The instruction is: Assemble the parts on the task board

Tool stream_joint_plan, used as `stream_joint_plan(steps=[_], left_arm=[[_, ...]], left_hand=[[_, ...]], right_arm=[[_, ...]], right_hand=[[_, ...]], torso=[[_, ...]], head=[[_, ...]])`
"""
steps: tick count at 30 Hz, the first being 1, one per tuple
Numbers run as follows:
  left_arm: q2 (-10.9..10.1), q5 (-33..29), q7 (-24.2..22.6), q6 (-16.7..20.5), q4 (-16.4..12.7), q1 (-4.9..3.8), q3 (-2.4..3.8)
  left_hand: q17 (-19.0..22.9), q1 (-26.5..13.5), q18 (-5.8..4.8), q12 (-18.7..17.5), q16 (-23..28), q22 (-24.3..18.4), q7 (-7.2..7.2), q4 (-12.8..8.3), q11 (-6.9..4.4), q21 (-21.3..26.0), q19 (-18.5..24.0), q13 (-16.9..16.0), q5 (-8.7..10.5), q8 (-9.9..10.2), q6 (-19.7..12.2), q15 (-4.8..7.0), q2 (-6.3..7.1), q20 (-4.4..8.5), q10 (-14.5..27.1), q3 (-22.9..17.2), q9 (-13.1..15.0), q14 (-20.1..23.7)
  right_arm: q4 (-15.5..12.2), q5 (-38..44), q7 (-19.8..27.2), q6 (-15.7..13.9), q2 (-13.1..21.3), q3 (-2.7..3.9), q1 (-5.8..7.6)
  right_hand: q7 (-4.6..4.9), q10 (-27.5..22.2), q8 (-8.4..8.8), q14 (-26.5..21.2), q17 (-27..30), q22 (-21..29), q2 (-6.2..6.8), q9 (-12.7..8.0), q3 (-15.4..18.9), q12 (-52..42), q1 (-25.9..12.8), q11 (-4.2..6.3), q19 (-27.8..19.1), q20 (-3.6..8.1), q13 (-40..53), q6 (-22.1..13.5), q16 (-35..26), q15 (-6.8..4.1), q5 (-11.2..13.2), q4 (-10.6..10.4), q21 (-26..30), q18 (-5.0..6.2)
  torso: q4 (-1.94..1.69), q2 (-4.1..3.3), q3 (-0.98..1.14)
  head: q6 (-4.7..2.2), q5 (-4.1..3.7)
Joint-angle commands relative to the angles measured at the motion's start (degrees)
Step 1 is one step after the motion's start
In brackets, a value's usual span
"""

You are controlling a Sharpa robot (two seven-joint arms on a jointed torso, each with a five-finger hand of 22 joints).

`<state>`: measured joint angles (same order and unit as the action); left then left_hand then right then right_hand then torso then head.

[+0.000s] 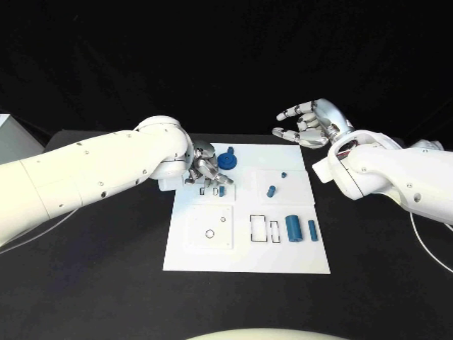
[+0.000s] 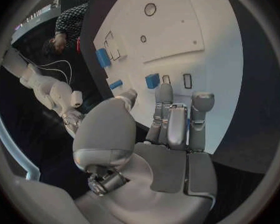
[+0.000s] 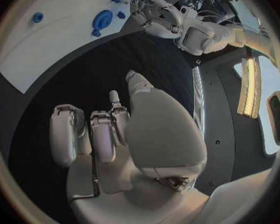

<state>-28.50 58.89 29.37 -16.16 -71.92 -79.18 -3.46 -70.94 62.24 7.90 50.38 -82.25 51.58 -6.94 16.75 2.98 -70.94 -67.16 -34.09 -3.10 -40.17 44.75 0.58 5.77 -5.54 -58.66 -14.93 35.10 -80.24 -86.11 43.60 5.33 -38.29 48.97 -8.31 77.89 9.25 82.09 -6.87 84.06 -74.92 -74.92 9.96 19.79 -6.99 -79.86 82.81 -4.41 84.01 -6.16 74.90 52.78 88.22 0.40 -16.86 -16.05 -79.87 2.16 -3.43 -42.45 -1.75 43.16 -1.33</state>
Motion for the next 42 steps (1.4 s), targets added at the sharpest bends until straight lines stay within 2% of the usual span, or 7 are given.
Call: stream_joint_plan(steps=[1,10,22,42], left_arm=[[0.58,0.57,0.55,-2.87,0.68,-0.05,-0.12],[1.16,0.18,0.63,-3.49,1.72,-0.02,-0.39],[1.62,-0.88,0.65,-4.05,2.0,0.04,-0.46],[2.26,-3.02,0.65,-5.42,2.78,0.21,-0.61]], left_hand=[[-0.13,-0.6,-0.22,0.38,-0.3,0.0,0.0,0.07,-0.02,-0.32,0.31,-0.09,0.17,-0.23,-0.21,-0.15,-0.1,0.06,0.53,0.4,0.13,0.07],[-0.26,-0.27,-0.25,0.63,-0.41,0.25,0.04,-0.04,-0.04,-0.51,0.26,-0.16,0.15,-0.4,-0.32,-0.14,-0.45,0.02,0.63,0.29,0.41,0.03],[-0.48,1.1,-0.25,1.17,-0.63,0.47,0.12,-0.14,-0.11,-0.79,0.38,-0.26,0.15,-0.78,-0.51,-0.12,-0.99,-0.03,0.91,-0.28,1.09,-0.01],[-1.26,5.5,-0.35,2.01,-1.14,1.35,0.42,-0.29,-0.4,-1.62,0.38,-0.06,0.15,-1.17,-0.68,0.1,-1.81,0.0,1.32,-4.33,2.4,-0.35]], right_arm=[[0.16,1.21,-0.33,1.13,-0.19,0.03,0.02],[0.36,1.38,-0.55,1.43,-0.39,0.02,0.01],[0.76,1.41,-0.75,1.85,-0.93,0.01,-0.08],[1.0,1.4,-1.1,2.48,-1.27,-0.01,-0.15]], right_hand=[[0.06,-0.46,-0.24,4.81,-10.86,-6.62,0.03,0.08,-0.45,0.33,0.37,0.02,1.22,0.34,7.6,-0.15,-0.29,-0.41,0.14,0.05,0.2,0.54],[0.06,-0.41,-0.27,4.81,-10.87,-6.59,0.01,0.09,-0.49,0.27,0.3,0.01,1.21,0.35,7.64,-0.15,-0.29,-0.41,0.2,-0.02,0.25,0.54],[0.06,-0.43,-0.32,4.81,-10.87,-6.52,-0.05,0.11,-0.56,0.3,0.2,0.0,1.19,0.35,7.6,-0.13,-0.3,-0.41,0.28,-0.12,0.33,0.56],[0.05,-0.45,-0.36,4.81,-10.85,-6.53,-0.09,0.13,-0.62,0.33,0.16,0.01,1.2,0.35,7.58,-0.1,-0.31,-0.41,0.3,-0.17,0.33,0.55]], torso=[[-0.13,-0.02,0.03],[-0.06,-0.02,-0.03],[-0.1,0.07,-0.01],[-0.08,0.01,0.01]], head=[[0.16,-0.09],[0.5,-0.04],[0.84,-0.02],[1.41,-0.13]])
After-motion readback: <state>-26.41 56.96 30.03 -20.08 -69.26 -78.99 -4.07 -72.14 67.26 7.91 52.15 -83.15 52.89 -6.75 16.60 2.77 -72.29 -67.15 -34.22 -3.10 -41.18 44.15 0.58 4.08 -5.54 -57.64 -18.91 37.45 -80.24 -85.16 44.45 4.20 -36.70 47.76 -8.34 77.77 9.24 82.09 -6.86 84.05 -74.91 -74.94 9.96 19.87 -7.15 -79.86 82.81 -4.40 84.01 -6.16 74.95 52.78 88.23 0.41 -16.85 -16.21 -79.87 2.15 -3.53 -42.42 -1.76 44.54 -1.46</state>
